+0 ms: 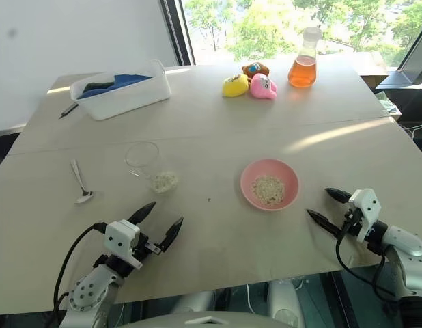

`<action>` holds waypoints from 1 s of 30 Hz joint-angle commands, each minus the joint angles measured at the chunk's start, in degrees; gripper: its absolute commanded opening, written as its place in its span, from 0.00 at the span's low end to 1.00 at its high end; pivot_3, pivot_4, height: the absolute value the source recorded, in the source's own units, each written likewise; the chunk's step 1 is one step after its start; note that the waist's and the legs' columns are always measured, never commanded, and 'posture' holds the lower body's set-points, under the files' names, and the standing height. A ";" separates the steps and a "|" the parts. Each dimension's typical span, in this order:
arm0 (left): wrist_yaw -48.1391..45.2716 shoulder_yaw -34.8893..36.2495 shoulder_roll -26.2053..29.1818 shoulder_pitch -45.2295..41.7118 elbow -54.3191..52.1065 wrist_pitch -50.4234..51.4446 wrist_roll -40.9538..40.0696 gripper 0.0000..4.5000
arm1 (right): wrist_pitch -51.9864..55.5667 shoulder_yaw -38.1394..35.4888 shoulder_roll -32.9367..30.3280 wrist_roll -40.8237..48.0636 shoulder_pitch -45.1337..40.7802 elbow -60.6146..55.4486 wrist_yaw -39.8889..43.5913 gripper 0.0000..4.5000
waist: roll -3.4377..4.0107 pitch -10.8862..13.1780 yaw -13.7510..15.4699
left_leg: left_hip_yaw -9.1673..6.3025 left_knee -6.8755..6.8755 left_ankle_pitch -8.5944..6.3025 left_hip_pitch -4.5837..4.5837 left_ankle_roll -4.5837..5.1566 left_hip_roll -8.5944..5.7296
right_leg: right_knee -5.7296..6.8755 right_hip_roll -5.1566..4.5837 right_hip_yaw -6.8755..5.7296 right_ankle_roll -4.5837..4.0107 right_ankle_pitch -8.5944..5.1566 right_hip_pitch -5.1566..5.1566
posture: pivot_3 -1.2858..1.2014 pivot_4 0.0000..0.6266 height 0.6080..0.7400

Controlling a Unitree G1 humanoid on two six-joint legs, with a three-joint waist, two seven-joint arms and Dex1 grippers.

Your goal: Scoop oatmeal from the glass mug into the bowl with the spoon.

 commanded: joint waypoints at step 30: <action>17.47 29.03 7.55 -7.36 -8.04 30.74 -13.26 0.99 | 26.73 2.53 -9.71 24.93 -2.21 -41.57 5.34 1.00 | -0.20 0.65 0.32 | -0.44 0.56 0.05 -0.56 -0.11 0.06 | 0.13 0.32 -0.45 -0.01 0.01 -0.20 | 0.52 0.24 1.00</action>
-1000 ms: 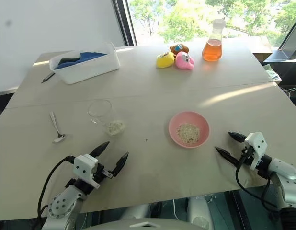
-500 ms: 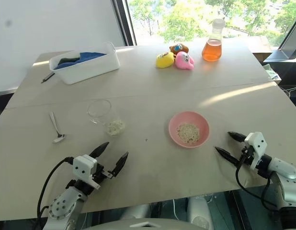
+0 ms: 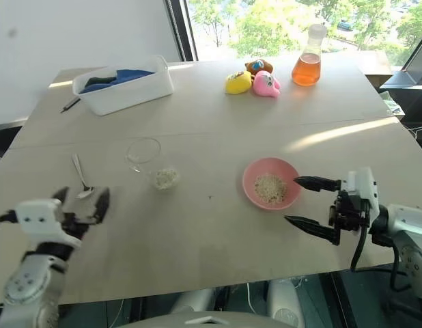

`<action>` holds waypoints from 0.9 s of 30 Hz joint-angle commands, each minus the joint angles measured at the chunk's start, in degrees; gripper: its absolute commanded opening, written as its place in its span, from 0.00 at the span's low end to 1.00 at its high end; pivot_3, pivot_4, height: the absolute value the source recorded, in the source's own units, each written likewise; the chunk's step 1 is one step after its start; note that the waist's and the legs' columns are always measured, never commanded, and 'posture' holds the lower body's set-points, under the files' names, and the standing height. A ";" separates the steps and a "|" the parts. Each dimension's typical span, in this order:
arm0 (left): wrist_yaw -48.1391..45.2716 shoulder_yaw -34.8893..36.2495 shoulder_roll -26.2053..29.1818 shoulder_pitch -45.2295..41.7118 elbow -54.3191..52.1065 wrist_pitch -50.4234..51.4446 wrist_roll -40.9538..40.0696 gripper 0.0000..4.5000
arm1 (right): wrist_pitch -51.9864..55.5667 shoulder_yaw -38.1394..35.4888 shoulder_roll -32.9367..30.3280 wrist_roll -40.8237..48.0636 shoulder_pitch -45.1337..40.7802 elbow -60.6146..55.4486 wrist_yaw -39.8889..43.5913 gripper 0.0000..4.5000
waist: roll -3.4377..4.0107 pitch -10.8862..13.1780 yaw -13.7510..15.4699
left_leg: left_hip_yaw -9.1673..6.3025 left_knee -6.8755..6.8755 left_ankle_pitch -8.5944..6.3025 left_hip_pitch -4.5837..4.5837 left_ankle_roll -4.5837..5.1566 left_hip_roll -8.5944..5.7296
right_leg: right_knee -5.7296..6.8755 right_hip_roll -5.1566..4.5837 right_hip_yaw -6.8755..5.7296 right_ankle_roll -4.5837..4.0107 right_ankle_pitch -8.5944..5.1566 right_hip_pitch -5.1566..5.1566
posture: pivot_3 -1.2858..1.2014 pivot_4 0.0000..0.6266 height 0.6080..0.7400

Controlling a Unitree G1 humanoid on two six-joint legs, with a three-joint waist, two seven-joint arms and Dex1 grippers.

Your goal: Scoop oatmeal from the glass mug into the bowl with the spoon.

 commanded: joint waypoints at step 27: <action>4.67 2.84 12.93 -28.56 19.61 41.54 -2.76 0.99 | -1.49 7.31 3.96 -4.73 -7.68 -1.54 0.51 1.00 | -0.43 0.22 -0.36 | -0.15 0.18 0.02 -0.31 -0.02 -0.13 | 0.10 -0.07 -0.08 -0.03 0.04 -0.28 | 0.52 0.24 1.00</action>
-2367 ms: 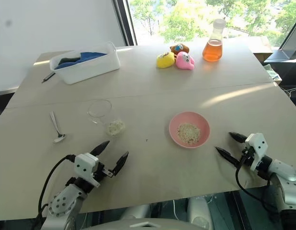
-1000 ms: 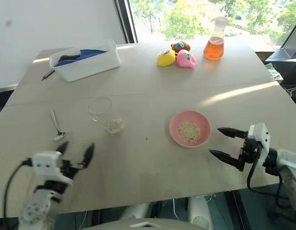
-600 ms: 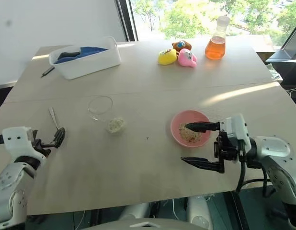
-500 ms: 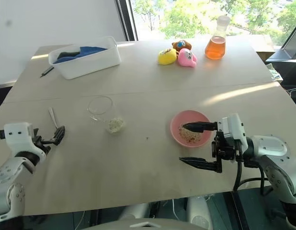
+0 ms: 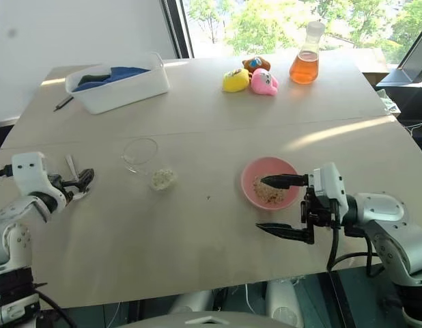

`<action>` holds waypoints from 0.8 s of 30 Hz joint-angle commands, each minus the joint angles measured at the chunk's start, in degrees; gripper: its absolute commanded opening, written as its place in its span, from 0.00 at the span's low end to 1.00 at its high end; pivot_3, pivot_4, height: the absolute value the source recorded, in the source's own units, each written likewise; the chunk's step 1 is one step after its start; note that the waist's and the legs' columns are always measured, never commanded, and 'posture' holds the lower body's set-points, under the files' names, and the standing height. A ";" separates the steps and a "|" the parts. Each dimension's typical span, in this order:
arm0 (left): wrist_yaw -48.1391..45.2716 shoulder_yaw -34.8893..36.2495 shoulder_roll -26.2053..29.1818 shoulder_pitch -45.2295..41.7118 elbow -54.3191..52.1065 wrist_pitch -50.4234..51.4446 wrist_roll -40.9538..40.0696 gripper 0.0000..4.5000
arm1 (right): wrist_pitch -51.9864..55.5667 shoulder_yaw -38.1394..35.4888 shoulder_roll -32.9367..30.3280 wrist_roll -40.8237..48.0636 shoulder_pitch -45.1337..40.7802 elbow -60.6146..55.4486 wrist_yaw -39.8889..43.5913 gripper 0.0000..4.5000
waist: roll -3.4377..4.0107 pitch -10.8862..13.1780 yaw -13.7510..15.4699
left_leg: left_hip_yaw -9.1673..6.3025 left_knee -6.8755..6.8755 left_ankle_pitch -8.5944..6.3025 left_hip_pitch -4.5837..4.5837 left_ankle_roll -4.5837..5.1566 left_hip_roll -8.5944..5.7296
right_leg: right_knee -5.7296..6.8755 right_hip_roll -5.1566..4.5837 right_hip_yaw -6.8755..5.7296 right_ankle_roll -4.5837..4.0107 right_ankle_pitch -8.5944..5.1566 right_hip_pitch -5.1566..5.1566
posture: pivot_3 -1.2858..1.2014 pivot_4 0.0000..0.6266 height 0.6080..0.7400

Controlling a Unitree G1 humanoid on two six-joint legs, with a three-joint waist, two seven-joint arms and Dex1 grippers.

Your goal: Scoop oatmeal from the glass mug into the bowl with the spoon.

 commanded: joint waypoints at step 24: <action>-4.37 7.37 -5.48 4.16 -1.24 -12.01 -0.76 0.00 | -2.03 -0.44 4.11 -0.57 -1.63 0.70 -3.06 1.00 | 0.24 -0.14 -0.02 | 0.52 0.01 0.04 0.42 -0.08 0.07 | 0.54 -0.17 0.57 0.00 0.00 -0.02 | 0.52 0.24 1.00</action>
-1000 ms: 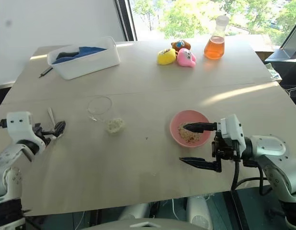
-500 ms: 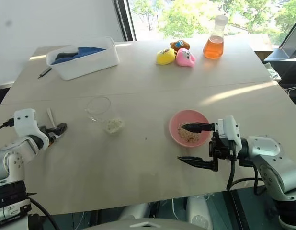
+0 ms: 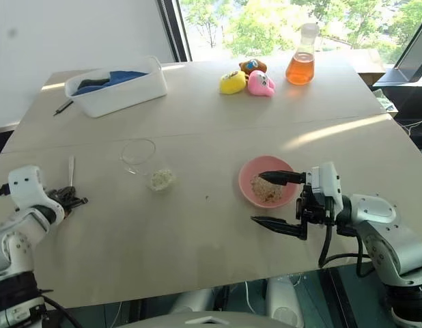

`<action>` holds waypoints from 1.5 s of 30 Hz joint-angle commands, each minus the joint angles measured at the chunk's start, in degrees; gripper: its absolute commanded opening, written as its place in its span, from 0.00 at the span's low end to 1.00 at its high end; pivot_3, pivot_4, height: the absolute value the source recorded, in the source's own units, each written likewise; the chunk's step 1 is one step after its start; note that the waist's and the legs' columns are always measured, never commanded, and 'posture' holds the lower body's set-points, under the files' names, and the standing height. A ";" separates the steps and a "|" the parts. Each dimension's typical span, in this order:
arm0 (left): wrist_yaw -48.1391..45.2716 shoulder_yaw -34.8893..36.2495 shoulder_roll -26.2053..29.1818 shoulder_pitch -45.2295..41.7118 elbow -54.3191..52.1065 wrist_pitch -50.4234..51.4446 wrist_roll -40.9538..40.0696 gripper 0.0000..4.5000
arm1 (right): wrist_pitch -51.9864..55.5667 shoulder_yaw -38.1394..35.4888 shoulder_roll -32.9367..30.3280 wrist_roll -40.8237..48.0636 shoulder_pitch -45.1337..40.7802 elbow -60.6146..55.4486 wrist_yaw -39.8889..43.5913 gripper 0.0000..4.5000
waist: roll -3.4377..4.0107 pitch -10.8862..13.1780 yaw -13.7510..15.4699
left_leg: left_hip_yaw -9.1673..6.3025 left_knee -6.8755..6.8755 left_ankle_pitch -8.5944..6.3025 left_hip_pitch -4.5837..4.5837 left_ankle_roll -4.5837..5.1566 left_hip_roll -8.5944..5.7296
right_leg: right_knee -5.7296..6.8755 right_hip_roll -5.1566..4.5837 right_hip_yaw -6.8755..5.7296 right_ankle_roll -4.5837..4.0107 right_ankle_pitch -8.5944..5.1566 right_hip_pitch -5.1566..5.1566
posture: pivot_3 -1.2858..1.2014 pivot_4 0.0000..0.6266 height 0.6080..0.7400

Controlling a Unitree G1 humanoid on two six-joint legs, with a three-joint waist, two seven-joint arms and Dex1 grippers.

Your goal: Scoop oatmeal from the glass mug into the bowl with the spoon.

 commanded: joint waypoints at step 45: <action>-23.37 -32.59 8.40 -15.16 -39.92 -7.84 -16.69 0.00 | 37.38 -5.96 10.19 44.31 -34.41 3.04 -50.78 1.00 | -0.38 0.21 -1.33 | 0.11 0.14 0.04 -0.65 0.01 -0.07 | 0.24 0.23 0.13 -0.03 0.01 -0.70 | 0.52 0.24 1.00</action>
